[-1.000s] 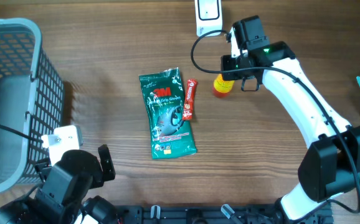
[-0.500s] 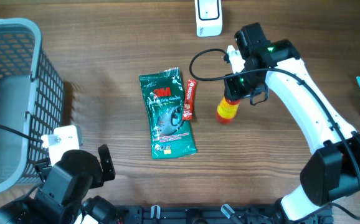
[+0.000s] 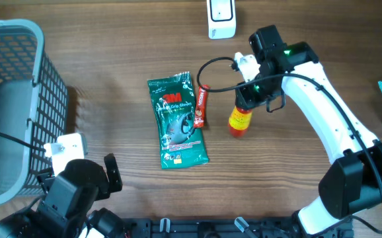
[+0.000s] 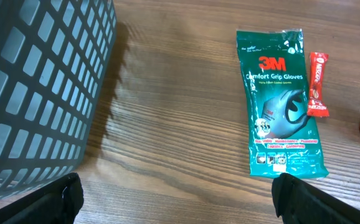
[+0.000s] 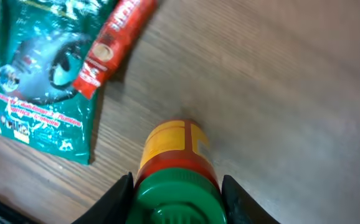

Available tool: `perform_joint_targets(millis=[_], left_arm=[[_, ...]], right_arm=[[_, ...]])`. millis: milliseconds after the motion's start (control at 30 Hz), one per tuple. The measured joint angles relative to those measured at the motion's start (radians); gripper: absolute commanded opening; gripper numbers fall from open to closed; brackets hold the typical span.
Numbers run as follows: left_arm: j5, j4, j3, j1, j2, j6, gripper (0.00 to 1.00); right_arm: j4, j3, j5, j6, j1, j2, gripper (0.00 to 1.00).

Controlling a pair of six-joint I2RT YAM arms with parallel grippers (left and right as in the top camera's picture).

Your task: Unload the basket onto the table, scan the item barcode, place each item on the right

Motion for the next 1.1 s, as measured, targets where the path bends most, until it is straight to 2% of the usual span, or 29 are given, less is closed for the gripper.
perform_joint_targets(millis=[67, 200, 500, 633, 767, 833, 900, 1100], left_arm=[[0.0, 0.0, 0.0, 0.0, 0.0, 0.0, 1.0], [0.0, 0.0, 0.0, 0.0, 0.0, 0.0, 1.0], [0.0, 0.0, 0.0, 0.0, 0.0, 0.0, 1.0], [0.0, 0.0, 0.0, 0.0, 0.0, 0.0, 1.0], [0.0, 0.0, 0.0, 0.0, 0.0, 0.0, 1.0], [0.0, 0.0, 0.0, 0.0, 0.0, 0.0, 1.0], [0.0, 0.0, 0.0, 0.0, 0.0, 0.0, 1.0], [0.0, 0.0, 0.0, 0.0, 0.0, 0.0, 1.0]], right_arm=[[0.037, 0.0, -0.011, -0.073, 0.0, -0.001, 0.3], [0.082, 0.0, -0.076, -0.312, 0.0, -0.002, 0.31], [0.206, 0.0, -0.158, -0.701, 0.0, -0.003, 0.31], [0.178, 0.0, -0.177, -0.873, 0.0, -0.004, 0.32], [0.078, 0.0, -0.206, -1.052, 0.0, -0.004, 0.33], [0.037, 0.0, -0.239, -1.127, 0.0, -0.004, 0.41], [0.02, 0.0, -0.264, -1.173, 0.0, -0.004, 0.45], [-0.019, 0.0, -0.315, -1.281, 0.0, -0.004, 0.45]])
